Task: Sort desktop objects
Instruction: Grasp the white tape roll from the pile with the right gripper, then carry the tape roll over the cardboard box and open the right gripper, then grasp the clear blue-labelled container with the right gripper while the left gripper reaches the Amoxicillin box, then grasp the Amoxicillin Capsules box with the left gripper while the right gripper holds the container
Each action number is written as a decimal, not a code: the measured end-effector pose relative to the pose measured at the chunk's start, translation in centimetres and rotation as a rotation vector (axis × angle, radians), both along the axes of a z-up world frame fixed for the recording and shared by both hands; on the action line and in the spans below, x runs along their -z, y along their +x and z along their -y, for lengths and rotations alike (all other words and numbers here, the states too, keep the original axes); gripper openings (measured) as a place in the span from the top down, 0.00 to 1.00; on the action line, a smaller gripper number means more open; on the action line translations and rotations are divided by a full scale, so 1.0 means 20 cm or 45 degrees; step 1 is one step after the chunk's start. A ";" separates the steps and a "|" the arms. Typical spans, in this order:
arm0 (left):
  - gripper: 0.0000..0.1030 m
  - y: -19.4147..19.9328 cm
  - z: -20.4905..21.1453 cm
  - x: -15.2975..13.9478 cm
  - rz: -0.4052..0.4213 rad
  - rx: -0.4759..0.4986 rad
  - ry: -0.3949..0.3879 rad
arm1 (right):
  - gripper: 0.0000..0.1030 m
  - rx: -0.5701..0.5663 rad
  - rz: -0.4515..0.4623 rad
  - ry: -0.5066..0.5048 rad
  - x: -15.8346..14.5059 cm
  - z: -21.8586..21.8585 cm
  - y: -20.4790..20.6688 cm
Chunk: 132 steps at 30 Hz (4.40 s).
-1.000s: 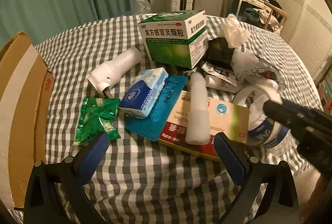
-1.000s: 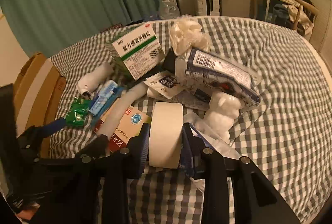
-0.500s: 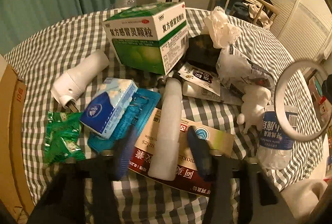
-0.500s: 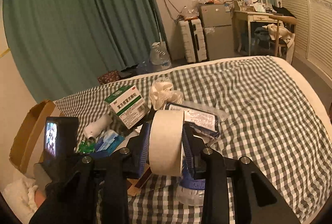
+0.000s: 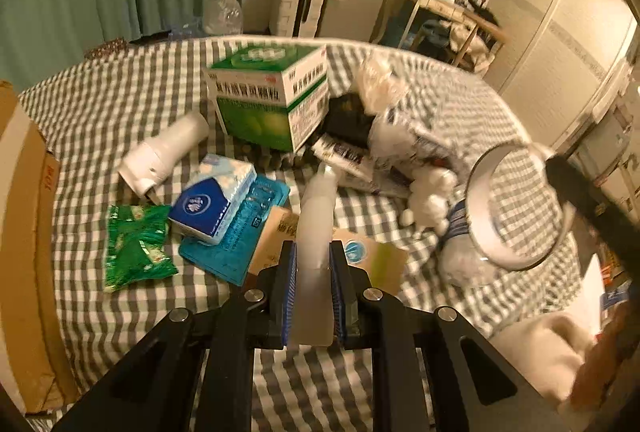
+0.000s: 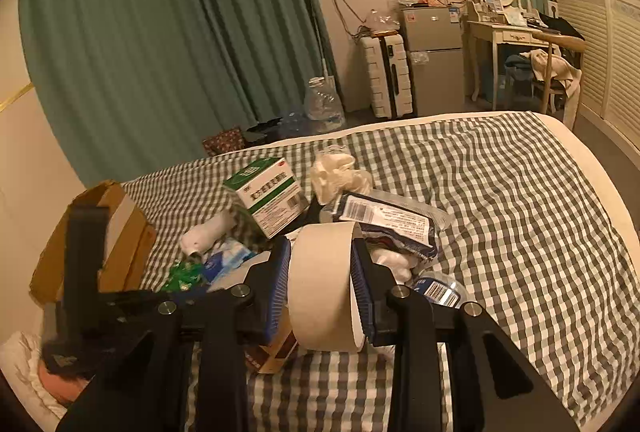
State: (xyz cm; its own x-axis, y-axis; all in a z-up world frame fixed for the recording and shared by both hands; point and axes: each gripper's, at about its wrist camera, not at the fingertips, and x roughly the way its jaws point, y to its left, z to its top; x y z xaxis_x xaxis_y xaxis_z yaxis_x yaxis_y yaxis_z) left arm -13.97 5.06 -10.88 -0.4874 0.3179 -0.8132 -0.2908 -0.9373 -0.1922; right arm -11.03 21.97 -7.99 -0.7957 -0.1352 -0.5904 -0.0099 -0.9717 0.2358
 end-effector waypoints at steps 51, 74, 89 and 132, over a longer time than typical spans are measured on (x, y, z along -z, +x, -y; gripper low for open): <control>0.04 0.25 1.45 -0.48 -0.182 -0.578 -0.076 | 0.23 -0.454 -0.063 0.020 -0.45 1.34 -0.18; 0.00 0.16 -0.10 -0.02 -0.059 0.015 -0.040 | 0.23 0.300 0.413 -0.043 0.12 -0.20 -0.07; 0.00 -0.11 -0.22 0.33 0.011 0.263 -0.200 | 0.18 0.284 0.682 -0.164 0.48 -0.27 -0.23; 0.00 -0.27 -0.33 0.51 0.549 -0.787 0.012 | 0.34 0.299 0.731 -0.181 0.48 -0.34 -0.08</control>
State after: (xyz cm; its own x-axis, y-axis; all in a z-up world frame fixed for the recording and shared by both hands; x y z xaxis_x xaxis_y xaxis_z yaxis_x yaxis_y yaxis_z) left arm -19.44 11.65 -21.05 -0.2181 0.0979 -0.9710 0.3906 -0.9030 -0.1788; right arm -12.66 28.72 -17.51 -0.3757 -0.1039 -0.9209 -0.3823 -0.8878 0.2561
